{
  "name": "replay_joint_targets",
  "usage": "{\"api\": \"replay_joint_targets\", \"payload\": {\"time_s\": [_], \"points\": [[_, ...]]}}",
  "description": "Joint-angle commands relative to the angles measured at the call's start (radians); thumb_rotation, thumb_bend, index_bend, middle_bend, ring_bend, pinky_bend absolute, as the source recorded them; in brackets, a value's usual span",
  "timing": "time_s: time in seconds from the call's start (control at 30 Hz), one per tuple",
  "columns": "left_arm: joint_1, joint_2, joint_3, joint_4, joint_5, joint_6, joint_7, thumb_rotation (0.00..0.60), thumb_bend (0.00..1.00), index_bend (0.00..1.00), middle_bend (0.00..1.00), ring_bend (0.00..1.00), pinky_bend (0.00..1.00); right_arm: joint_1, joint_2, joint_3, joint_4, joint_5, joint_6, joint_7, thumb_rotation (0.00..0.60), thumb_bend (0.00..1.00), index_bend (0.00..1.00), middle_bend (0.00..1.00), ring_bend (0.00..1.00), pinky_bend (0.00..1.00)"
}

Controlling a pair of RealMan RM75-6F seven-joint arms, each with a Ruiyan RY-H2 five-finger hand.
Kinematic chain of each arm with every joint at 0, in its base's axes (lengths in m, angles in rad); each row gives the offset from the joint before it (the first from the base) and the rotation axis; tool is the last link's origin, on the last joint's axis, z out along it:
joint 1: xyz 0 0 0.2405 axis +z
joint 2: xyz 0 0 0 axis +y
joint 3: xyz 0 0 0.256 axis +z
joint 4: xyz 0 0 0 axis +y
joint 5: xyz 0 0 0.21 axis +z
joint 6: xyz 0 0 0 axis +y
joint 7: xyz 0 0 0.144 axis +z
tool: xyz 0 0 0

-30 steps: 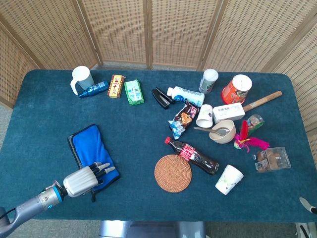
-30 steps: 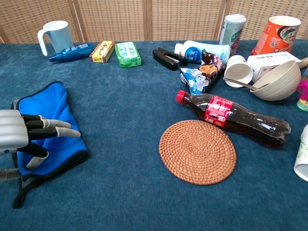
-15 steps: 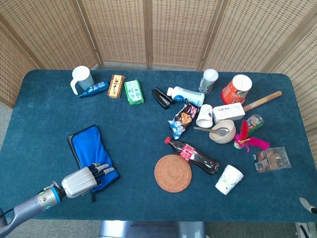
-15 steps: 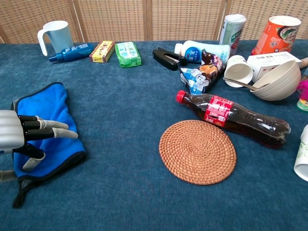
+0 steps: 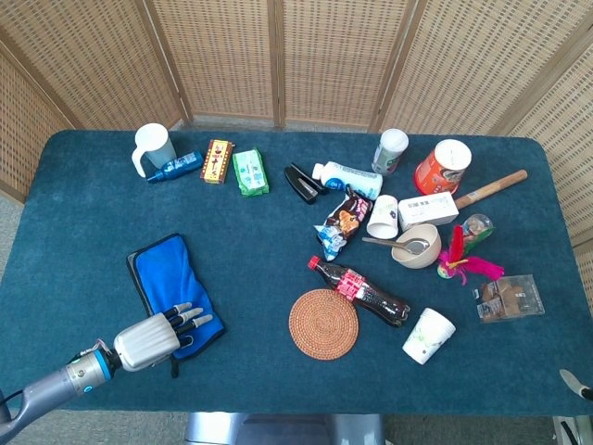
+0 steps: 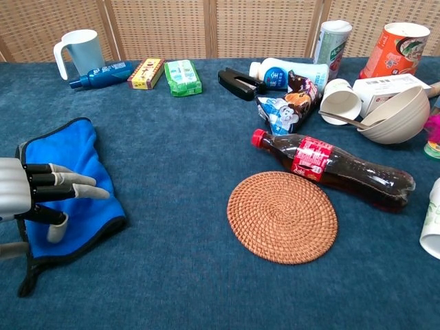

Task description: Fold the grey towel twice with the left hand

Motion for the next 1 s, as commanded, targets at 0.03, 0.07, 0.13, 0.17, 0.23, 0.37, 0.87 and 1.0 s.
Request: {"api": "replay_joint_targets", "payload": {"time_s": [0.03, 0.07, 0.13, 0.17, 0.23, 0.37, 0.87, 1.0], "points": [[0.001, 0.0, -0.002, 0.007, 0.004, 0.006, 0.005, 0.6, 0.47, 0.31, 0.0, 0.0, 0.11, 0.0, 0.0, 0.0, 0.0, -0.001, 0.0, 0.0, 0.6, 0.0, 0.0, 0.0, 0.0, 0.0], [0.002, -0.001, -0.004, 0.01, 0.004, 0.008, 0.008, 0.6, 0.47, 0.29, 0.0, 0.0, 0.11, 0.0, 0.0, -0.001, 0.0, -0.001, 0.0, -0.001, 0.6, 0.0, 0.0, 0.0, 0.0, 0.0], [0.004, -0.003, -0.005, 0.01, 0.001, 0.007, 0.006, 0.6, 0.47, 0.26, 0.0, 0.0, 0.11, 0.0, 0.0, -0.001, -0.001, -0.001, 0.0, -0.001, 0.6, 0.0, 0.0, 0.0, 0.0, 0.0], [0.005, -0.003, -0.007, 0.011, -0.001, 0.007, 0.007, 0.6, 0.47, 0.24, 0.0, 0.0, 0.11, -0.001, 0.001, -0.001, -0.001, -0.002, 0.001, -0.001, 0.6, 0.0, 0.0, 0.0, 0.0, 0.0], [0.009, -0.005, -0.013, 0.013, -0.003, 0.018, 0.008, 0.6, 0.47, 0.22, 0.0, 0.0, 0.11, -0.002, 0.001, -0.001, -0.001, -0.003, 0.003, 0.001, 0.6, 0.0, 0.0, 0.0, 0.0, 0.0], [0.014, -0.015, -0.023, 0.025, -0.002, 0.035, 0.005, 0.6, 0.47, 0.21, 0.0, 0.0, 0.11, -0.002, 0.001, -0.002, -0.001, -0.005, 0.004, 0.001, 0.6, 0.0, 0.0, 0.0, 0.0, 0.0], [0.008, -0.017, -0.011, 0.028, 0.005, 0.025, -0.03, 0.6, 0.47, 0.18, 0.0, 0.0, 0.1, -0.004, 0.004, -0.002, -0.001, -0.006, 0.006, 0.012, 0.6, 0.0, 0.0, 0.0, 0.0, 0.0], [0.003, -0.002, -0.004, 0.022, 0.015, 0.029, -0.039, 0.6, 0.47, 0.17, 0.0, 0.0, 0.11, -0.003, 0.004, -0.002, -0.001, -0.007, 0.006, 0.009, 0.6, 0.0, 0.0, 0.0, 0.0, 0.0]]}}
